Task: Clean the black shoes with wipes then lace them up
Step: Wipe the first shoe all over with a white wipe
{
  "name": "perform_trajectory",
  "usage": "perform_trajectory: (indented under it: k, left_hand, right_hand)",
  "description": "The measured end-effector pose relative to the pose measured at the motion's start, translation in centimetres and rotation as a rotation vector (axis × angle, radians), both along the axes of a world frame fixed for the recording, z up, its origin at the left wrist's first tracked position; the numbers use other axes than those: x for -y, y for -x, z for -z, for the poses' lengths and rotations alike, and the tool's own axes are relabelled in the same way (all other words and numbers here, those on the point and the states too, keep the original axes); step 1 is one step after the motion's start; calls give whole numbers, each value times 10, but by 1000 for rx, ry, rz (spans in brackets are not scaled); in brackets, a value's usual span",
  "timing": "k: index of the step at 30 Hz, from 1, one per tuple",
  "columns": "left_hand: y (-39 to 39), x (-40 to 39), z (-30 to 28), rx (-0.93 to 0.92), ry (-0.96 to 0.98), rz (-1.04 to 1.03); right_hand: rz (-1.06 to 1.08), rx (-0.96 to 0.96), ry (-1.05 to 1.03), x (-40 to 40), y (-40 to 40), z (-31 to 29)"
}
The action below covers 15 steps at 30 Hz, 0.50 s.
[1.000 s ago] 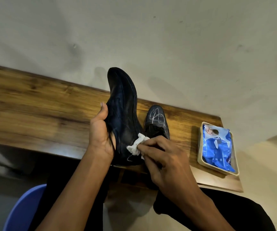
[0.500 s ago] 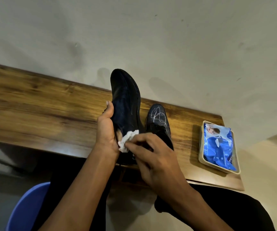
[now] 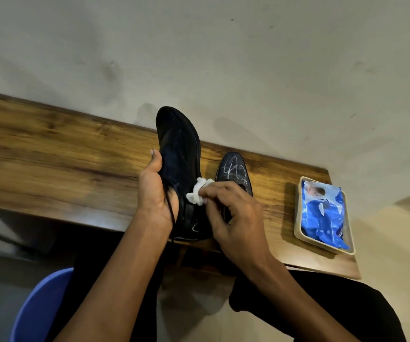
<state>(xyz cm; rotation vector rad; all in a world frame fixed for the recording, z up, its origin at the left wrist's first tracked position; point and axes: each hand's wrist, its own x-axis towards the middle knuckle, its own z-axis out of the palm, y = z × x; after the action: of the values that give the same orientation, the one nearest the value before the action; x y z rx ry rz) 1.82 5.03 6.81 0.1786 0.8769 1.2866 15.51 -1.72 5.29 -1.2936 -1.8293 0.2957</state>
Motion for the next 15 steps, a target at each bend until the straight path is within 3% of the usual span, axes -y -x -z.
perform_trajectory:
  k: [6, 15]
  left_hand:
    - [11, -5, 1, -20, -5, -62]
    - [6, -2, -1, -13, 2, -67]
  right_hand:
    - [-97, 83, -10, 16, -11, 10]
    - [65, -52, 98, -16, -10, 10]
